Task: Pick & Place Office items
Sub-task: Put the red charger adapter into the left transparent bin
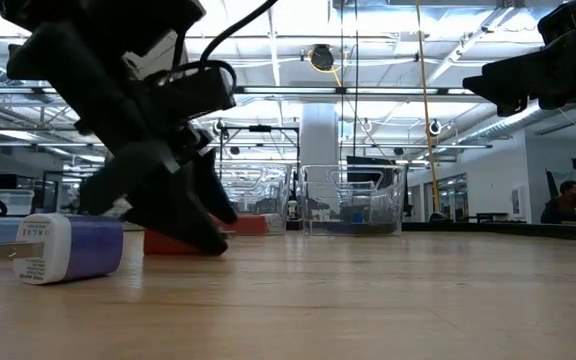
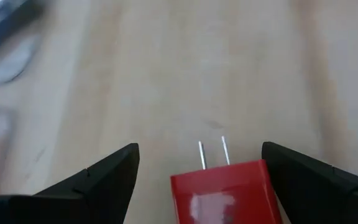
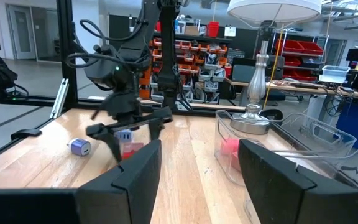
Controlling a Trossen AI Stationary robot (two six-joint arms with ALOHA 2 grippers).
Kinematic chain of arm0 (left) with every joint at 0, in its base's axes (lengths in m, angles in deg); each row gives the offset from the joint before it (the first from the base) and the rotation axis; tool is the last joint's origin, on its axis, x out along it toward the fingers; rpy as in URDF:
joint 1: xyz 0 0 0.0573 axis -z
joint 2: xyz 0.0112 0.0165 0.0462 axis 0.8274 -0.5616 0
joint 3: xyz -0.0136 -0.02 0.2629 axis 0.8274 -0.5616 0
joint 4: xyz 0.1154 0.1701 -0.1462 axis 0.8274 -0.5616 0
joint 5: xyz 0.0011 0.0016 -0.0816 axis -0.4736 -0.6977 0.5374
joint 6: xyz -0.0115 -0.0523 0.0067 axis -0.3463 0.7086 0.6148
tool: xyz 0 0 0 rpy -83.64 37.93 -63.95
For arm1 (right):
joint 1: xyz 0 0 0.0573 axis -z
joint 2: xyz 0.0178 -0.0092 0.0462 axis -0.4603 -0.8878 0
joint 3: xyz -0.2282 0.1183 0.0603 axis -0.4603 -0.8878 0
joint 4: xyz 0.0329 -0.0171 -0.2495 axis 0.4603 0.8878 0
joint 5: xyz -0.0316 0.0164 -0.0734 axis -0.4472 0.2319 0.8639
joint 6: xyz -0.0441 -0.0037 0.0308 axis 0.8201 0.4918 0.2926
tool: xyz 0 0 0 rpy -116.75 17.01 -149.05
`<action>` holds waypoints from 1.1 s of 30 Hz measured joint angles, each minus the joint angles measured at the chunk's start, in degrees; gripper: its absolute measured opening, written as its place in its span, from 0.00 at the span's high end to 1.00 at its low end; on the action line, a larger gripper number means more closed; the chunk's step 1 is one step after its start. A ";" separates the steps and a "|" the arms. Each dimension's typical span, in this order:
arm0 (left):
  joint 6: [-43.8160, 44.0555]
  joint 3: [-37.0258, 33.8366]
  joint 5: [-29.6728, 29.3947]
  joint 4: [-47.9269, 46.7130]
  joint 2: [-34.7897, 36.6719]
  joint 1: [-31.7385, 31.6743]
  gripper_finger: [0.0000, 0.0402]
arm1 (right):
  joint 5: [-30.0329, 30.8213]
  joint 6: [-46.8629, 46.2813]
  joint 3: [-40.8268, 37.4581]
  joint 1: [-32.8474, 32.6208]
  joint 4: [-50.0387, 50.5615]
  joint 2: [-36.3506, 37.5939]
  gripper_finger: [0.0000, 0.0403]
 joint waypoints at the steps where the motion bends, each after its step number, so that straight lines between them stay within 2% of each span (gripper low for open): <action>1: 1.46 -0.04 -1.25 -0.12 -0.01 0.00 0.15 | 0.00 0.00 0.00 0.01 0.00 0.00 0.49; 4: 6.28 -0.05 -2.72 -0.19 -0.11 -0.24 0.15 | 0.00 0.00 0.00 0.00 0.00 0.00 0.49; 10: 13.06 -0.03 3.93 -2.25 0.33 -0.64 0.15 | 0.00 0.00 0.00 -0.01 0.00 0.00 0.48; 21: 24.99 0.19 8.44 -10.72 1.32 -0.67 0.15 | 0.00 0.00 0.00 -0.01 0.00 0.02 0.49; 33: 25.17 0.32 14.99 -14.13 1.51 -0.57 0.15 | 0.00 0.00 0.00 -0.01 0.00 0.02 0.49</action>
